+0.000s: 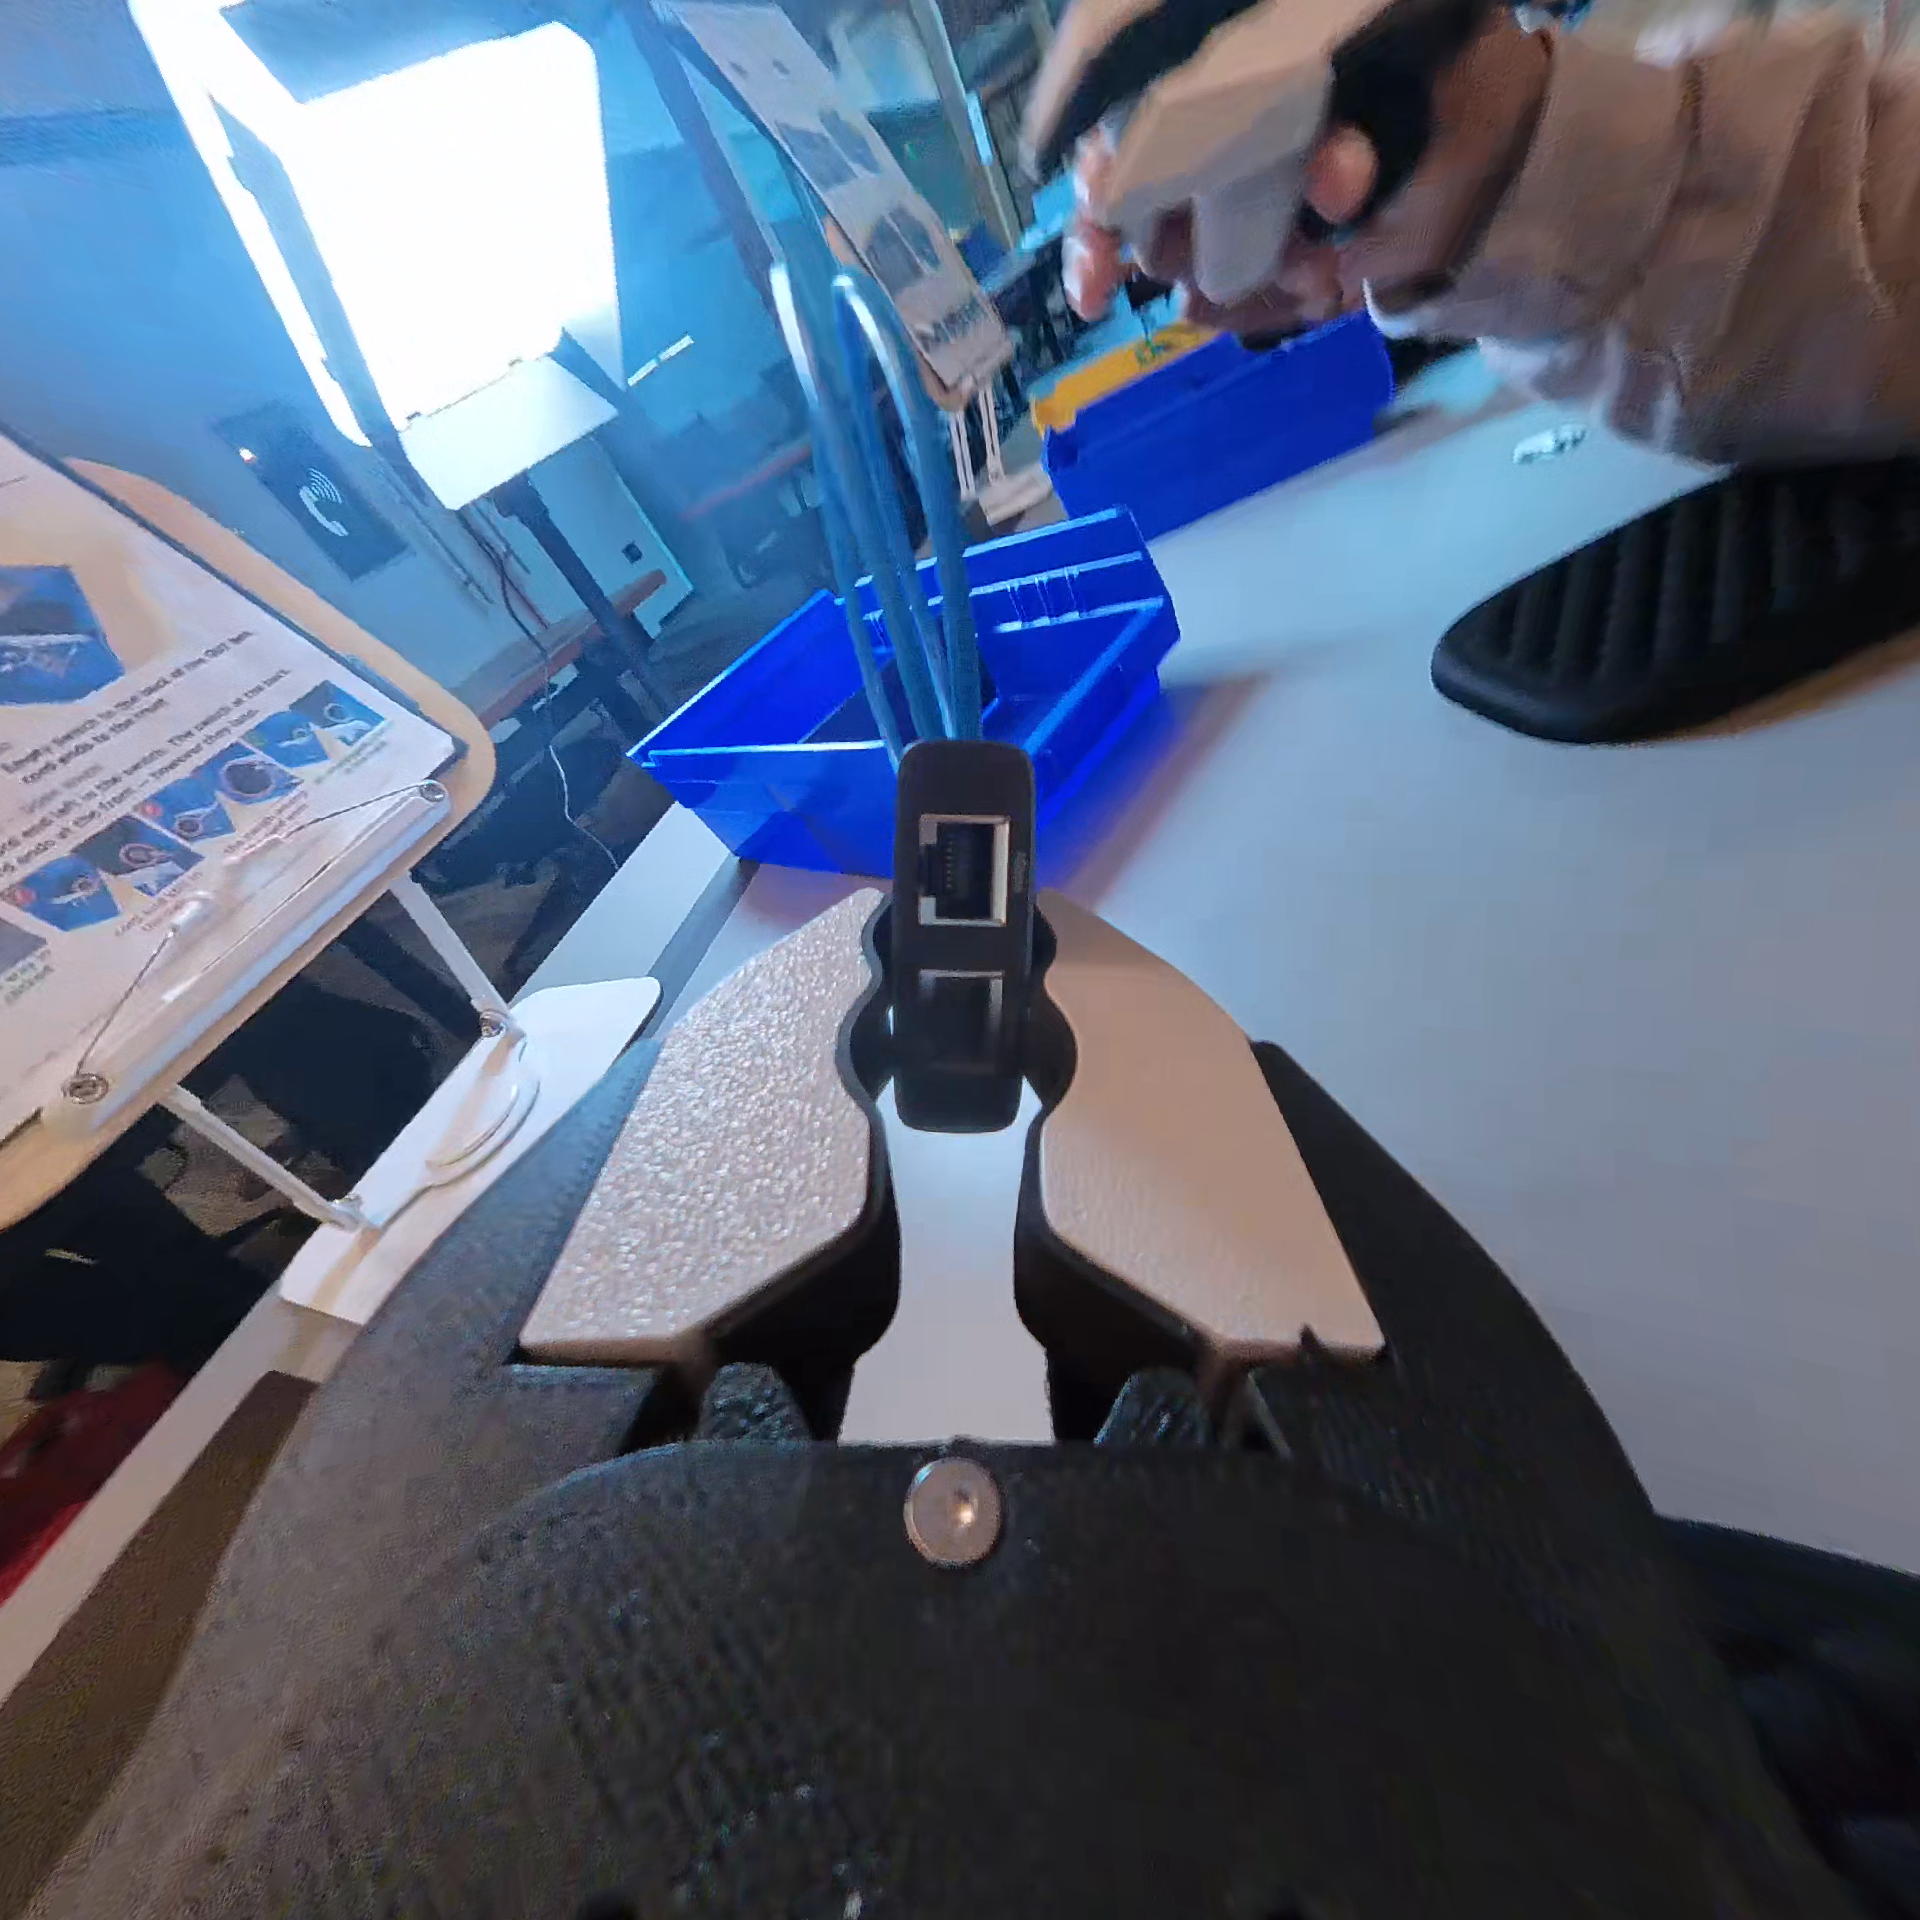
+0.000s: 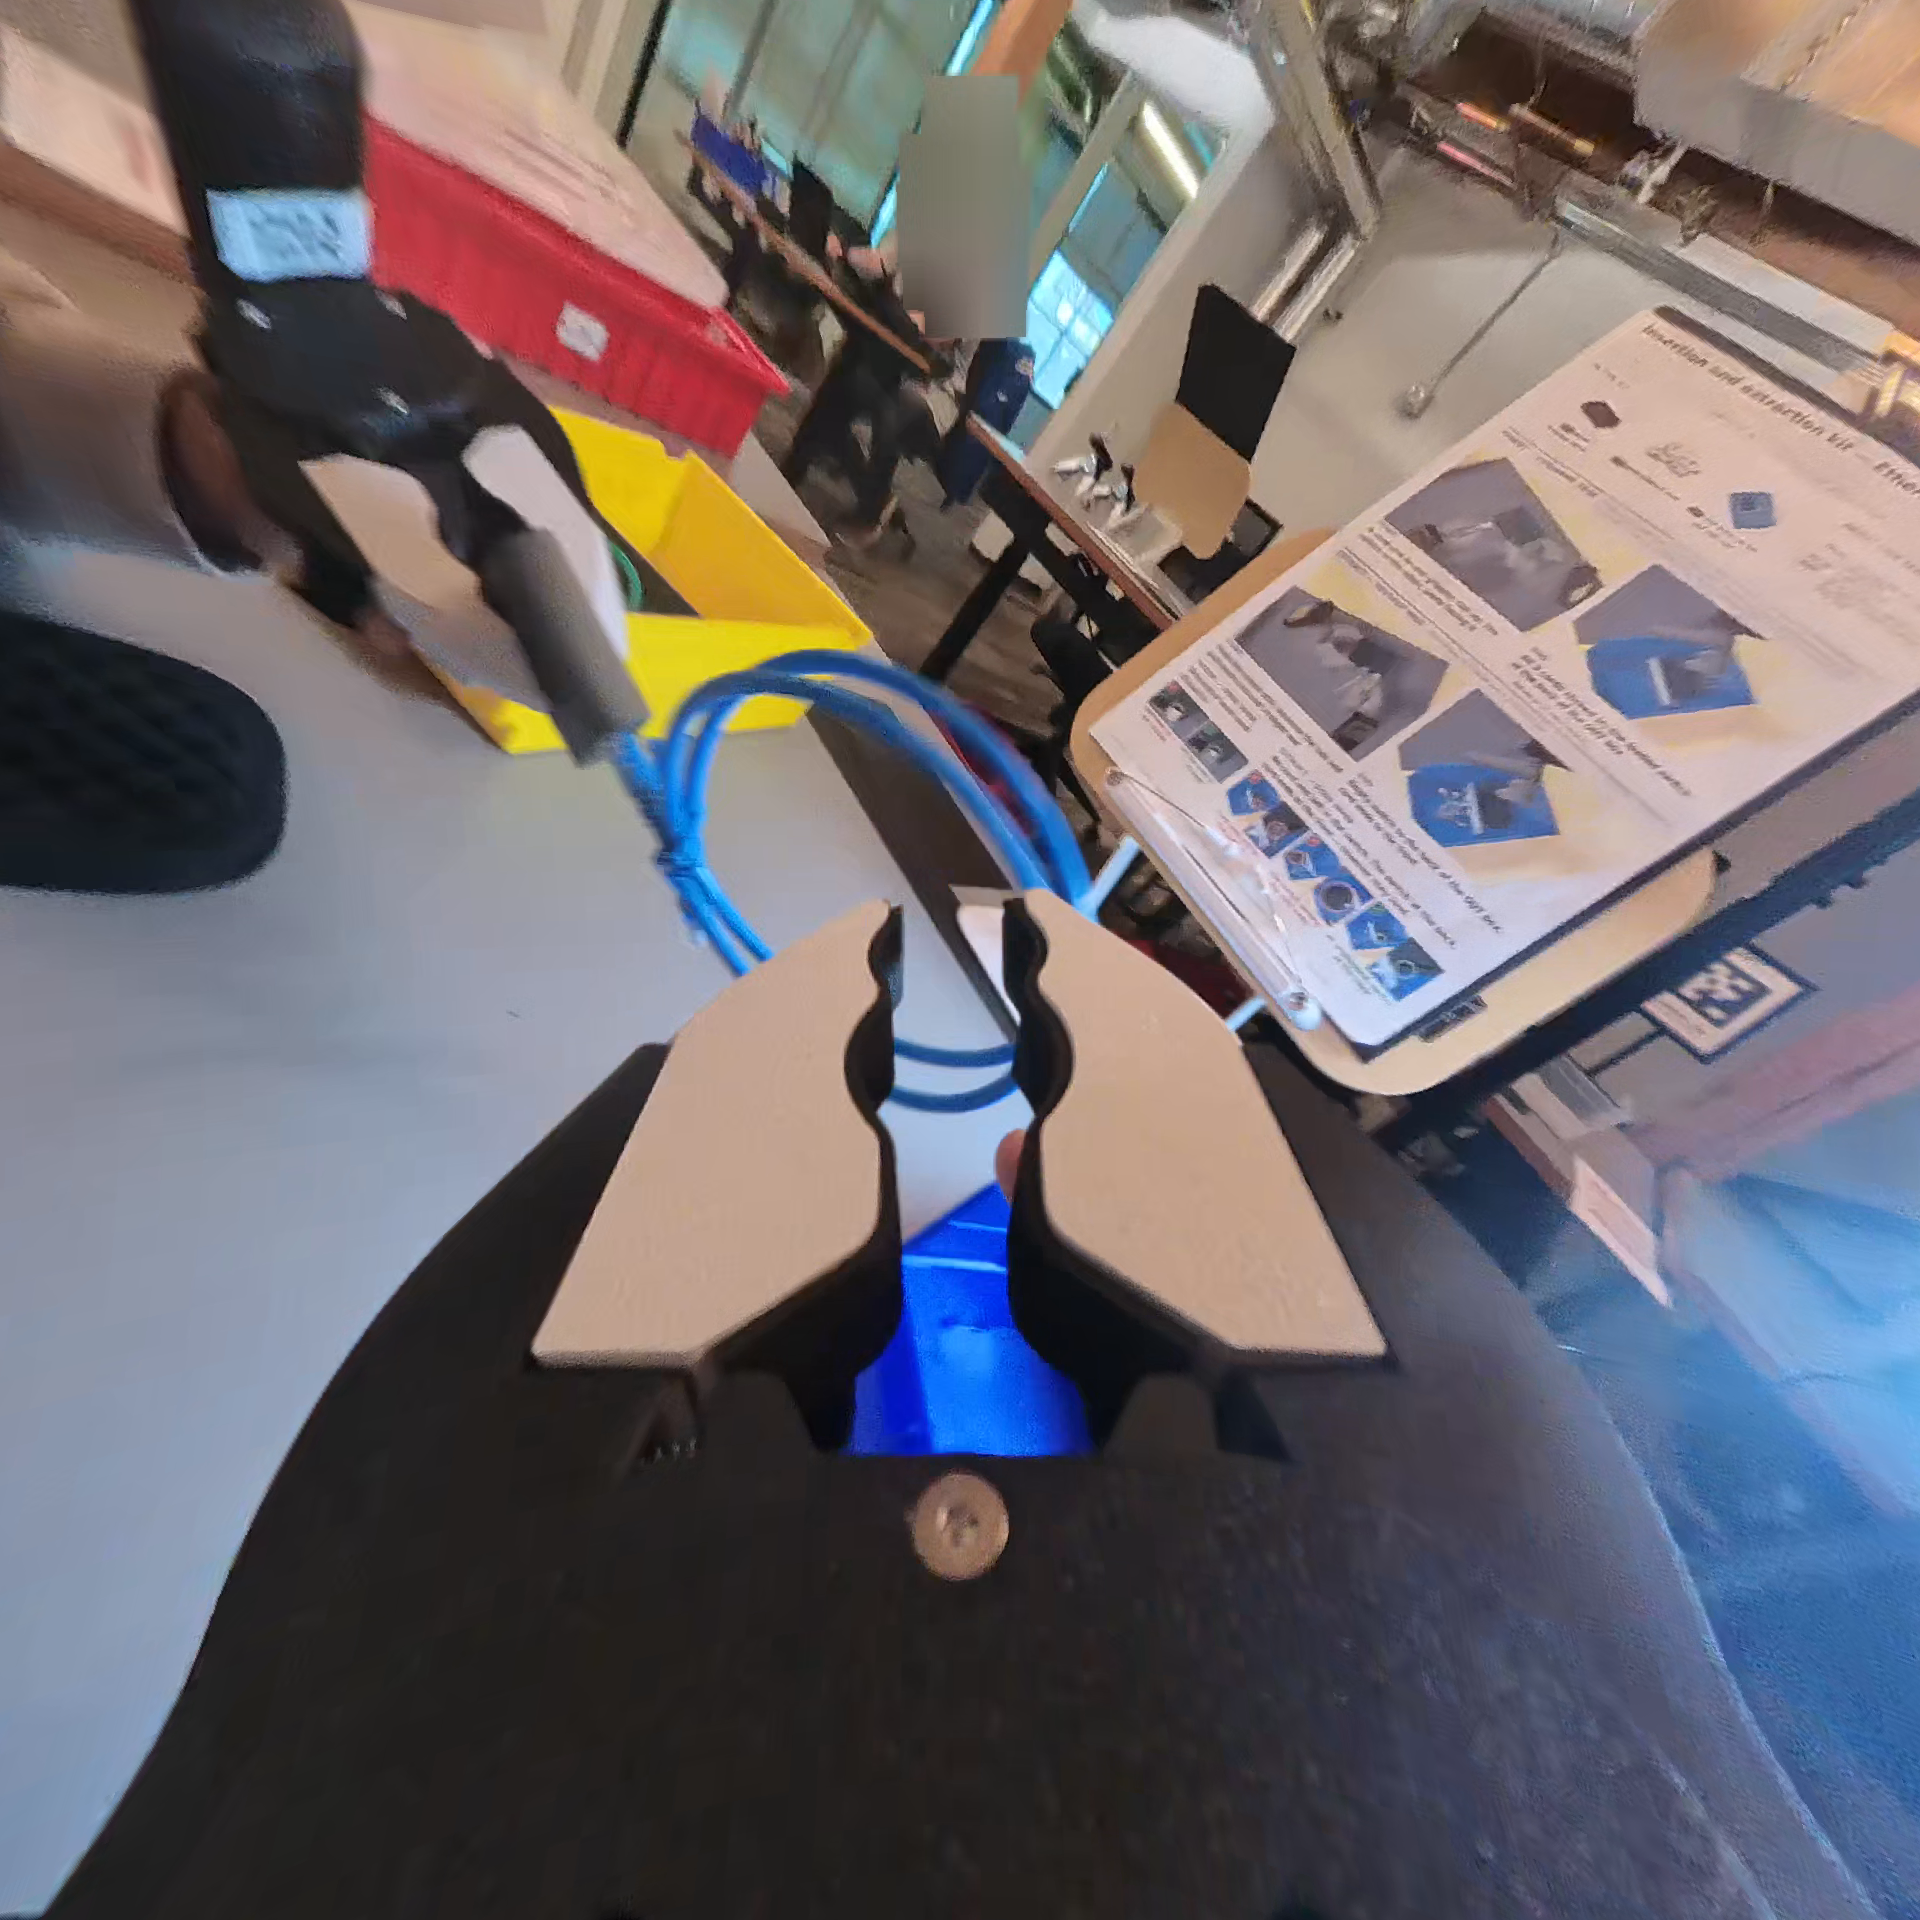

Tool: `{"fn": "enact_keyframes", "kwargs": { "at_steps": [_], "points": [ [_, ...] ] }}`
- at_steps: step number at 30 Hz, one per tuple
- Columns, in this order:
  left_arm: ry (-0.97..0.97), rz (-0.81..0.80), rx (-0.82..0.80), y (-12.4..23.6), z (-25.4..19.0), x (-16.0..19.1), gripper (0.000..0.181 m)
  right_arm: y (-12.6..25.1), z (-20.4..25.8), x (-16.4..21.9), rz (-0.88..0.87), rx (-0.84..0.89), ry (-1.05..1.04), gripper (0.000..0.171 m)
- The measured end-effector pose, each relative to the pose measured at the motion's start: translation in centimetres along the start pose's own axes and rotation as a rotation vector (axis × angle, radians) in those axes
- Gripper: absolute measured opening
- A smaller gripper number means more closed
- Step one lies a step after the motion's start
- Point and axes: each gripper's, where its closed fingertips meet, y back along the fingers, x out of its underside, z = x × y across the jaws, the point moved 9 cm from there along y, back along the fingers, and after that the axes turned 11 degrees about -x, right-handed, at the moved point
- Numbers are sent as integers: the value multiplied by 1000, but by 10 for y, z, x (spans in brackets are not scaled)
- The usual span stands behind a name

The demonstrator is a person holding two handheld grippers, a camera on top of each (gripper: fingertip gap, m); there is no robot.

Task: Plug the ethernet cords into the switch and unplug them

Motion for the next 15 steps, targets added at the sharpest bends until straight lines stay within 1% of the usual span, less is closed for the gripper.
{"fn": "enact_keyframes", "kwargs": {
  "at_steps": [1,3,5,6,7,9,11,12,13,14,15],
  "points": [
    [28,-20,-1,0,3,1,21,-2,8,2,-11,-27,-17,18],
    [75,-63,8,-1,5,1,21,-19,30,13,51,-129,-24,18],
    [98,-114,37,-3,3,-1,21,-47,53,26,109,-213,-23,31],
    [102,-135,55,-4,0,-3,22,-61,61,32,138,-215,-5,38],
    [97,-150,75,-4,-3,-4,21,-73,66,37,160,-180,45,44],
    [59,-178,106,-6,-14,-5,21,-88,69,35,170,-138,134,49],
    [33,-215,126,-8,-22,-6,21,-97,70,26,194,-181,138,50],
    [14,-219,136,-8,-24,-7,21,-100,69,23,219,-176,140,50],
    [-10,-219,138,-9,-26,-7,21,-102,68,21,234,-160,162,49],
    [-27,-217,137,-9,-26,-7,21,-102,67,20,240,-160,168,43],
    [-36,-214,139,-9,-27,-7,21,-102,69,20,251,-186,152,40]
  ]
}}
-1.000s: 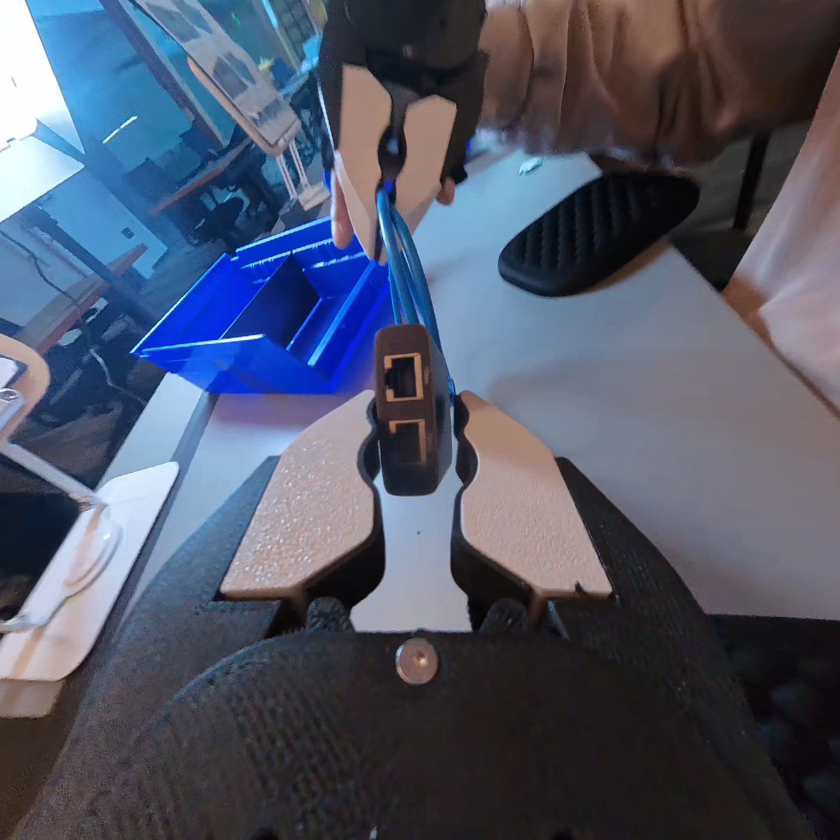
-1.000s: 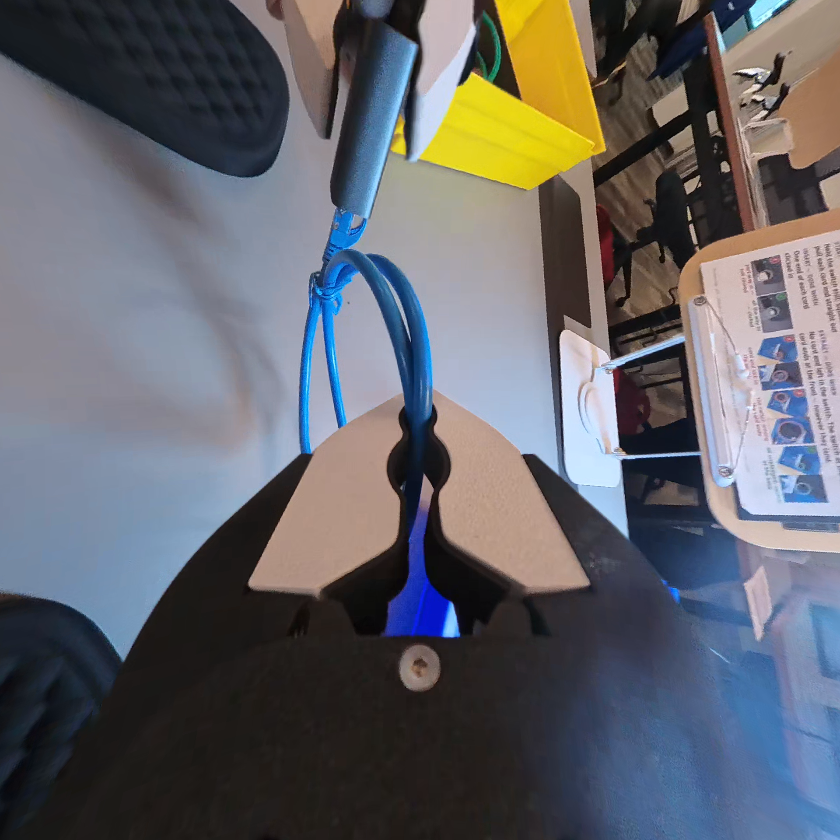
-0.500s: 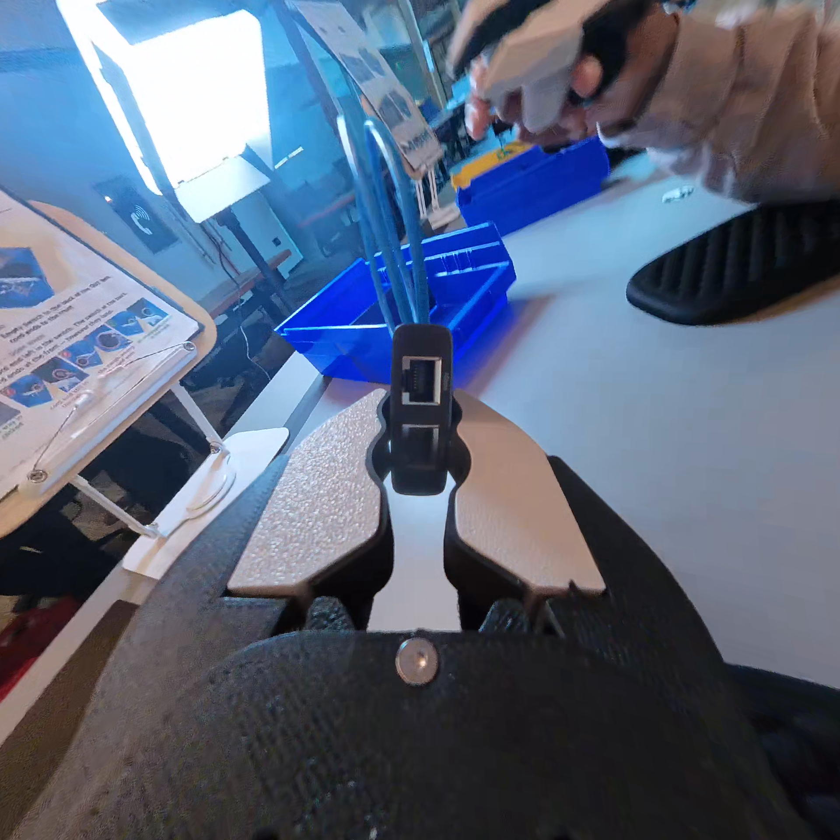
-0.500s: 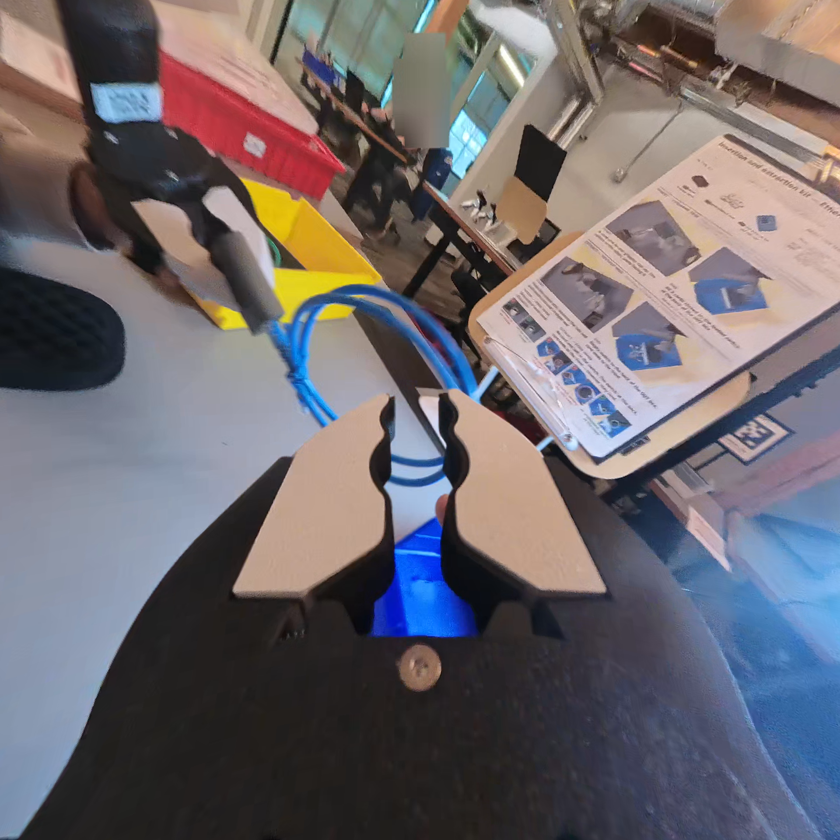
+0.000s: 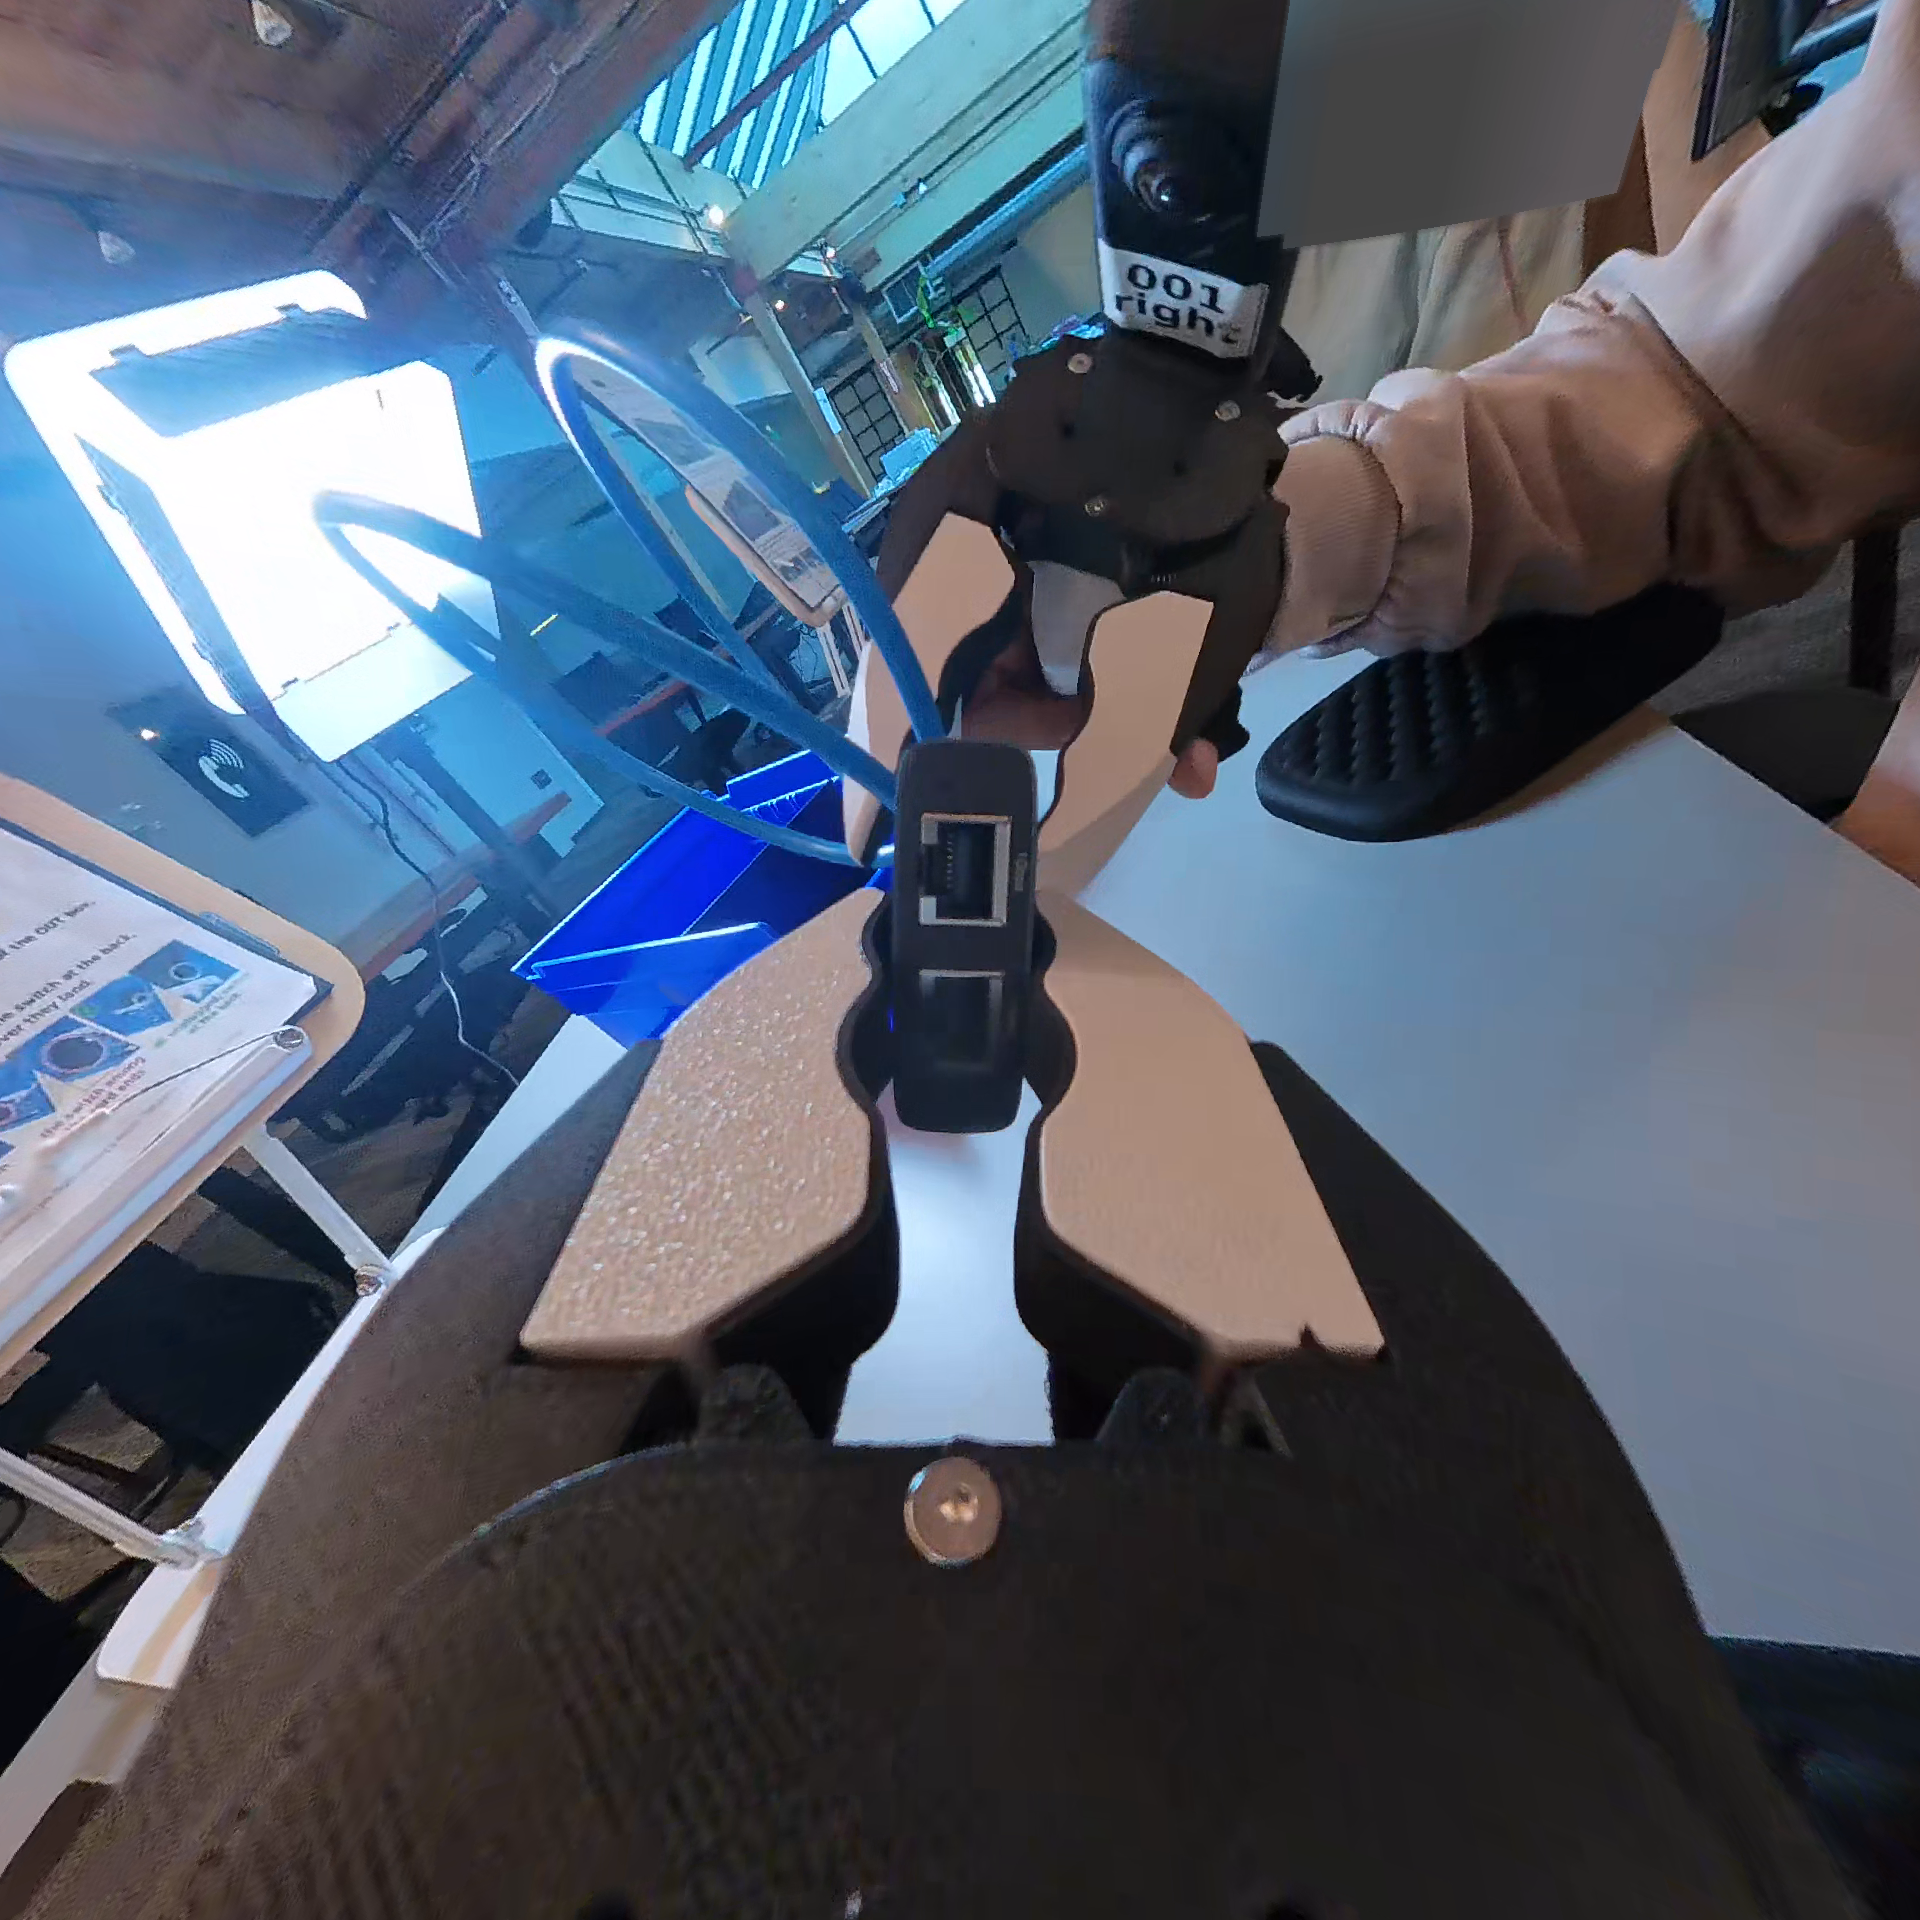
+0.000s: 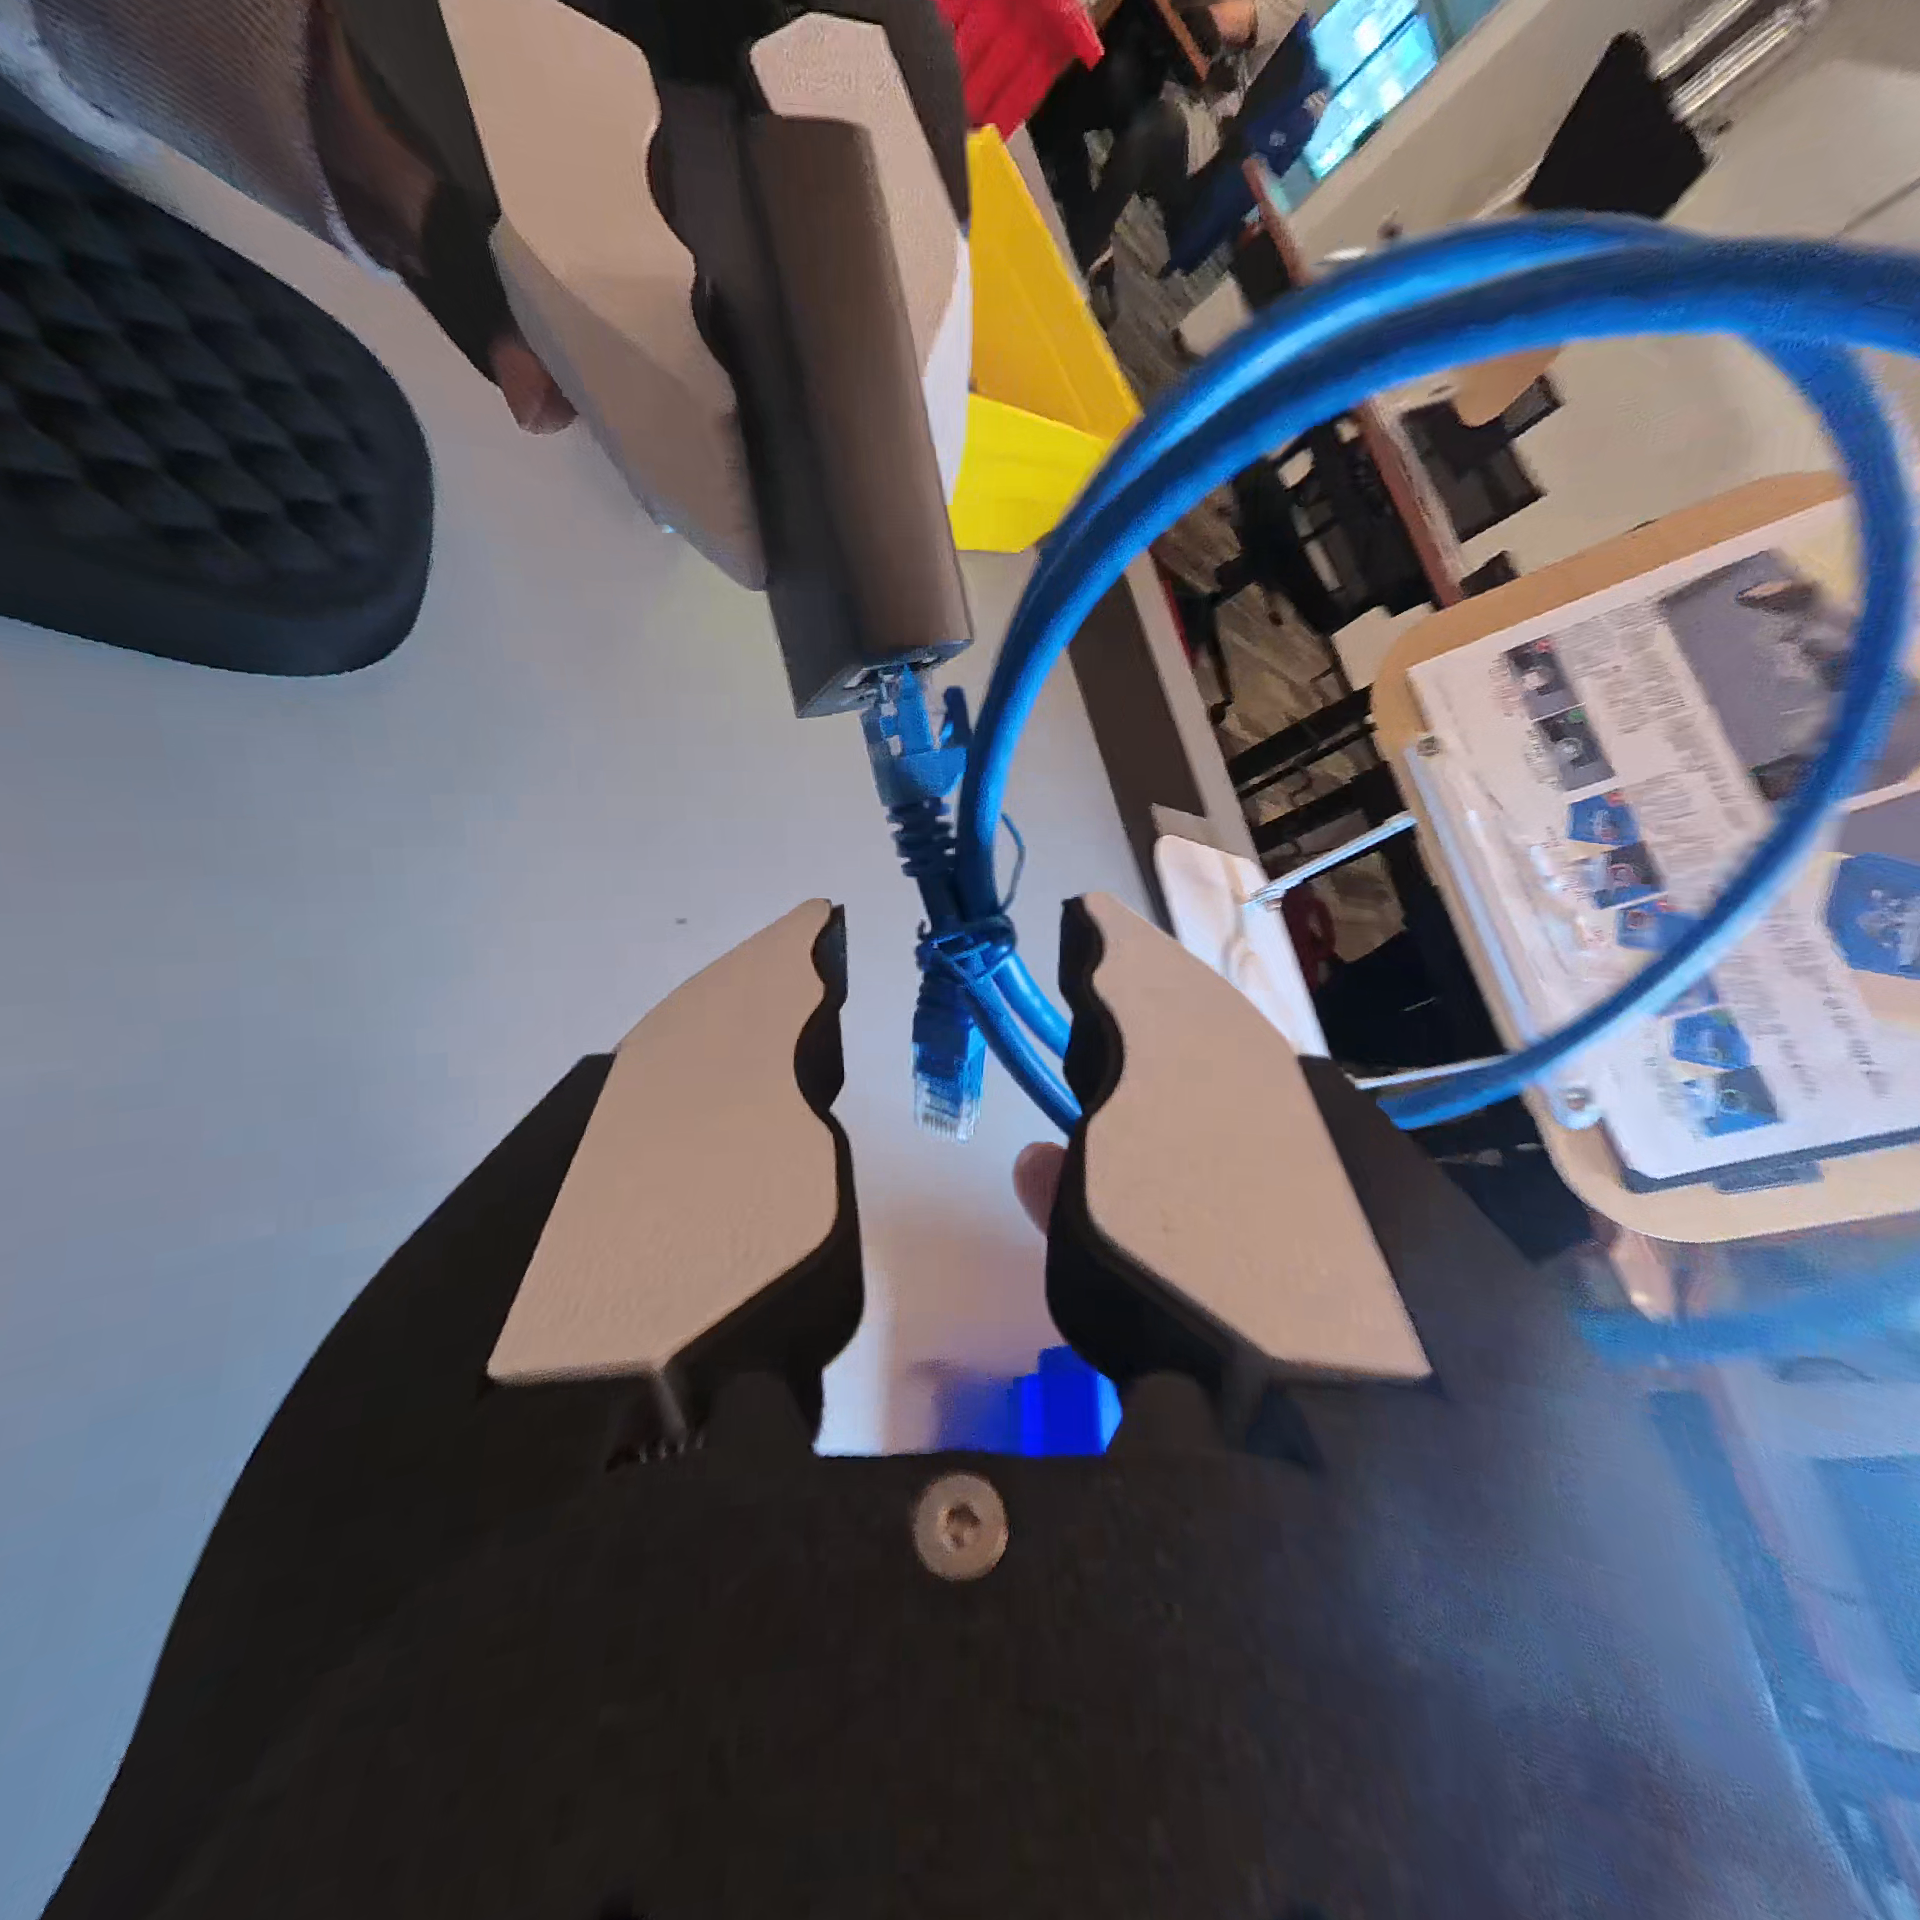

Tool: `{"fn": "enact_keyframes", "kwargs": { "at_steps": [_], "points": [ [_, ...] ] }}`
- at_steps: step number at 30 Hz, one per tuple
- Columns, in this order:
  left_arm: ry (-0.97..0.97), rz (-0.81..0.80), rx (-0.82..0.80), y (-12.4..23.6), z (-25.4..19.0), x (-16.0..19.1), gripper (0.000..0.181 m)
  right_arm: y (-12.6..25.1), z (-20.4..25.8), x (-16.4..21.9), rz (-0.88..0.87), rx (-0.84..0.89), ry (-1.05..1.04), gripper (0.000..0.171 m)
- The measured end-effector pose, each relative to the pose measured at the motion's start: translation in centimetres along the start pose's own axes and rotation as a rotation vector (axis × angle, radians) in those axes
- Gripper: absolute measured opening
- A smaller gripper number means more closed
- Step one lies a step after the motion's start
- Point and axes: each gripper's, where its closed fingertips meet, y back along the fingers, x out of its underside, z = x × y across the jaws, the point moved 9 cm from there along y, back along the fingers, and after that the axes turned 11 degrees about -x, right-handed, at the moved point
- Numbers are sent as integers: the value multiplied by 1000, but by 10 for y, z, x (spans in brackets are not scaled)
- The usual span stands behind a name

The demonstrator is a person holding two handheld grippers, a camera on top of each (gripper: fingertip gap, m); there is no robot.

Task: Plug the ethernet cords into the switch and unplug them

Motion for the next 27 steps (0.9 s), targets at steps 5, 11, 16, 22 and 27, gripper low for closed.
{"fn": "enact_keyframes", "kwargs": {
  "at_steps": [5,11,16,22,27],
  "points": [
    [-65,26,26,-7,-11,5,21,-7,11,4,100,-23,63,29],
    [-121,15,49,-15,-22,5,21,-1,17,4,85,-59,129,23],
    [-148,138,37,-24,-24,15,21,-5,18,17,171,-64,152,17],
    [-336,357,-30,-29,-32,20,23,-9,18,25,399,-31,177,16],
    [-384,339,-30,-29,-35,29,21,-8,21,29,377,-56,180,17]
  ]
}}
